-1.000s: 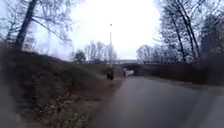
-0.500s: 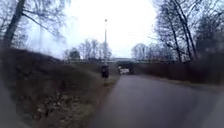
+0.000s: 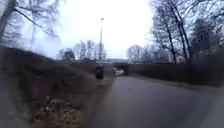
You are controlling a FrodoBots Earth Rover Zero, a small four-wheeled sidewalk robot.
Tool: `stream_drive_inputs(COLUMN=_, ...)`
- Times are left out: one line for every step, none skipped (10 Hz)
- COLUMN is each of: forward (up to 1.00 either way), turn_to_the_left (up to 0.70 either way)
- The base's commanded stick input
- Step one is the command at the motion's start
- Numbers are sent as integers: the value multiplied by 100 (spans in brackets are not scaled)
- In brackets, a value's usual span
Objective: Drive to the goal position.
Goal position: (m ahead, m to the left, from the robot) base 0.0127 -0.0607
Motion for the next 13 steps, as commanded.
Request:
stream_drive_inputs(forward=70, turn_to_the_left=-14)
stream_drive_inputs(forward=70, turn_to_the_left=-14)
stream_drive_inputs(forward=70, turn_to_the_left=-14)
stream_drive_inputs(forward=70, turn_to_the_left=-14)
stream_drive_inputs(forward=70, turn_to_the_left=-14)
stream_drive_inputs(forward=48, turn_to_the_left=-26)
stream_drive_inputs(forward=45, turn_to_the_left=-27)
stream_drive_inputs(forward=45, turn_to_the_left=-27)
stream_drive_inputs(forward=45, turn_to_the_left=-27)
stream_drive_inputs(forward=45, turn_to_the_left=-27)
stream_drive_inputs(forward=45, turn_to_the_left=-27)
stream_drive_inputs(forward=45, turn_to_the_left=-27)
stream_drive_inputs(forward=45, turn_to_the_left=-27)
